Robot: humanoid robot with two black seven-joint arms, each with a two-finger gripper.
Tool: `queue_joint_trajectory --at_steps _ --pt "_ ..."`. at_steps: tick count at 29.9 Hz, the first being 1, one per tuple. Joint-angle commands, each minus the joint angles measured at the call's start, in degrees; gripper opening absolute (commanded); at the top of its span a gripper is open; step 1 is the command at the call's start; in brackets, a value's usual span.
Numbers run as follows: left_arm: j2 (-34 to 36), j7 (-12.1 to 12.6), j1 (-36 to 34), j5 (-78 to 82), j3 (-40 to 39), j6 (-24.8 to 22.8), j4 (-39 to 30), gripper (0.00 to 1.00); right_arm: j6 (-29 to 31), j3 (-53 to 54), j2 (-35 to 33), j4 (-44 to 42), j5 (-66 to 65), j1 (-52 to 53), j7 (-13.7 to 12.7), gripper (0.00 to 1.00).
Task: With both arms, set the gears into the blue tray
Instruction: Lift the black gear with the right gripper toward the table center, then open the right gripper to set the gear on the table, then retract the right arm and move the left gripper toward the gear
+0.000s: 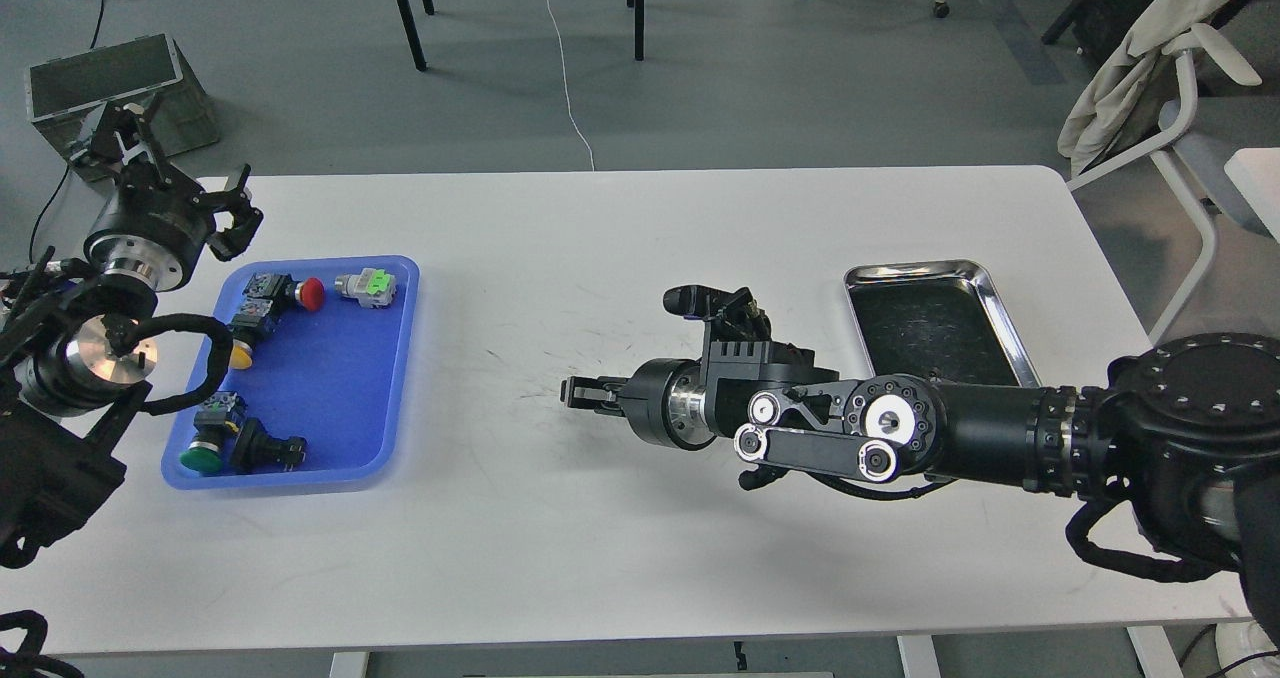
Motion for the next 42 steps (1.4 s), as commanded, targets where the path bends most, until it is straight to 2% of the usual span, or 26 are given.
queue_joint_trajectory --at_steps 1,3,6,8,10,17,23,29,31,34,38,42 --pt "-0.01 -0.09 0.0 0.0 0.0 0.04 0.0 0.98 0.02 0.09 0.0 0.07 0.0 -0.12 0.02 0.51" --pt "-0.01 -0.09 0.09 0.0 0.0 0.04 0.0 0.98 0.02 0.09 0.0 0.07 0.0 -0.29 -0.07 0.56" --pt "-0.01 -0.09 0.09 0.0 0.0 0.04 0.0 0.98 -0.06 0.09 0.0 0.07 0.09 -0.21 -0.07 0.71" --pt "0.08 -0.09 0.09 0.0 0.0 0.04 0.0 0.98 -0.24 0.18 0.0 -0.1 0.09 -0.12 -0.07 0.85" --pt "0.17 -0.09 0.09 0.0 0.0 0.13 0.0 0.98 -0.42 0.53 0.0 -0.28 0.09 0.06 0.02 0.92" --pt "0.52 -0.01 0.0 0.09 0.0 0.57 -0.35 0.98 -0.33 9.74 0.0 -4.22 0.09 0.5 -0.07 0.94" --pt "1.4 0.08 -0.44 4.21 0.0 0.31 -1.23 0.98 0.2 21.86 0.0 -8.18 0.7 0.41 -0.07 0.95" --pt "4.3 1.22 -0.44 16.16 0.0 1.01 -10.62 0.98 0.55 36.36 0.0 -8.1 1.41 -2.92 0.11 0.96" --pt "5.0 1.84 -0.53 19.41 0.0 2.84 -14.4 0.98 1.16 41.55 0.0 -7.66 2.54 -5.2 0.11 0.95" --pt "6.93 7.18 -0.88 24.77 0.0 4.52 -20.29 0.98 3.88 48.41 -5.0 -6.43 8.68 -9.33 0.11 0.95" --pt "8.6 14.13 -0.97 31.45 0.0 4.52 -29.33 0.98 5.56 58.51 -11.06 -4.94 17.47 -14.34 0.11 0.95" --pt "10.01 19.84 0.09 36.11 0.26 4.52 -39.7 0.98 8.27 70.98 -15.55 -5.11 24.59 -20.93 0.11 0.95"
